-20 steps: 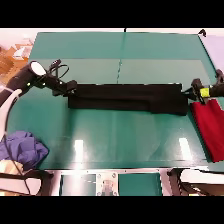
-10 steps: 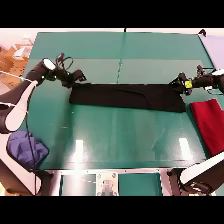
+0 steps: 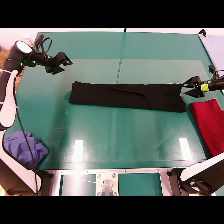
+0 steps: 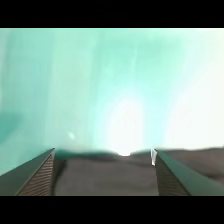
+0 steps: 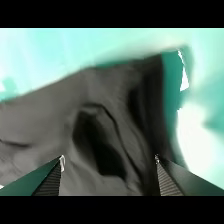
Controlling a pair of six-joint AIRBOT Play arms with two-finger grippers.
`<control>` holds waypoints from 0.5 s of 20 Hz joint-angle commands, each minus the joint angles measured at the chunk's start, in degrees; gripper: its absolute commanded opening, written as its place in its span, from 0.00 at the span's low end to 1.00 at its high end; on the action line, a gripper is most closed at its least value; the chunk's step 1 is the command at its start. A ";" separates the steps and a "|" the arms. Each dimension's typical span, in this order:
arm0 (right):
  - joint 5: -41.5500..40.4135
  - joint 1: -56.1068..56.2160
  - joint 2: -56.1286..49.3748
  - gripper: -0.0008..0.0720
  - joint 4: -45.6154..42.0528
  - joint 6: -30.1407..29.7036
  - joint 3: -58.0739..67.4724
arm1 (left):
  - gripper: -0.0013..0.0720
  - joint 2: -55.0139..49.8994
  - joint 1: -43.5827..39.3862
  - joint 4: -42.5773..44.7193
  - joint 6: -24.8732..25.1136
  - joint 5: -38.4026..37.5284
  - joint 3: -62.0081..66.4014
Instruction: Fold the shirts.
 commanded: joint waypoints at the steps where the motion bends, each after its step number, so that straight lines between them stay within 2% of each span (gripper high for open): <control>1: 3.45 -2.03 -2.01 0.90 -0.13 -4.63 -0.28 | 0.99 -0.04 0.72 -2.71 0.00 -5.44 1.42; 7: 5.05 0.98 -8.85 0.89 1.97 -8.44 -0.09 | 0.99 -0.04 -2.12 -5.03 0.44 -7.45 1.42; 8: 4.92 1.88 -9.62 0.84 1.97 -8.41 0.20 | 0.99 -0.04 -3.08 -5.03 0.48 -7.41 1.42; 9: 4.68 2.47 -10.10 0.67 1.97 -8.41 0.55 | 0.87 -0.04 -4.11 -5.03 0.55 -7.28 1.42; 10: 4.28 2.89 -10.21 0.45 1.95 -8.41 0.83 | 0.63 -0.04 -5.20 -5.03 1.49 -7.04 1.42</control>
